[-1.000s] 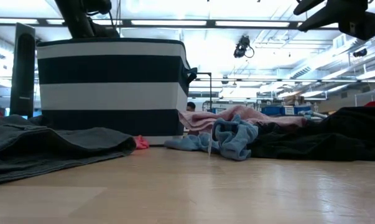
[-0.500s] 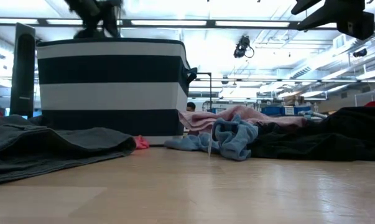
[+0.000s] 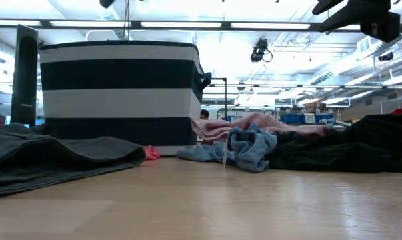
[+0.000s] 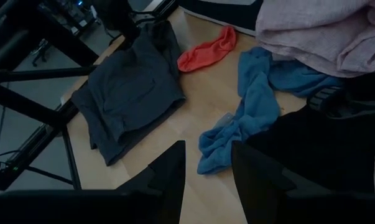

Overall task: Sort clothes
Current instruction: Put the orange sock into the blue laundry bin

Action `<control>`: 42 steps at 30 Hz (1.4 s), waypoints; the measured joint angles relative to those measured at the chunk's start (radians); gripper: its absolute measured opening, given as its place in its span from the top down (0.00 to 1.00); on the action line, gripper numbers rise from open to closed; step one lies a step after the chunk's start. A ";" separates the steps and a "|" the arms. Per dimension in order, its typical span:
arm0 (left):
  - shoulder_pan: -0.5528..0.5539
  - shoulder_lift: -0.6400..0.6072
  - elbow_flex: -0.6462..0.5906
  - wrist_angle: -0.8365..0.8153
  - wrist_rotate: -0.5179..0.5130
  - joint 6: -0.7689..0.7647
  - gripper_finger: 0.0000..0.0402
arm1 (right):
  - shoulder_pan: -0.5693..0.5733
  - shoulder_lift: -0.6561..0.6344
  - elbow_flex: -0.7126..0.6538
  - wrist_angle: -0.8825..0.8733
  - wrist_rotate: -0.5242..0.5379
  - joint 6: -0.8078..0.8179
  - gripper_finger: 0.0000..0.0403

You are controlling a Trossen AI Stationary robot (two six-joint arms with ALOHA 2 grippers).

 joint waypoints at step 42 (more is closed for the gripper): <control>-0.332 0.509 -0.449 0.089 -0.140 -0.938 0.58 | 0.000 0.001 0.000 0.071 -0.048 -0.027 0.68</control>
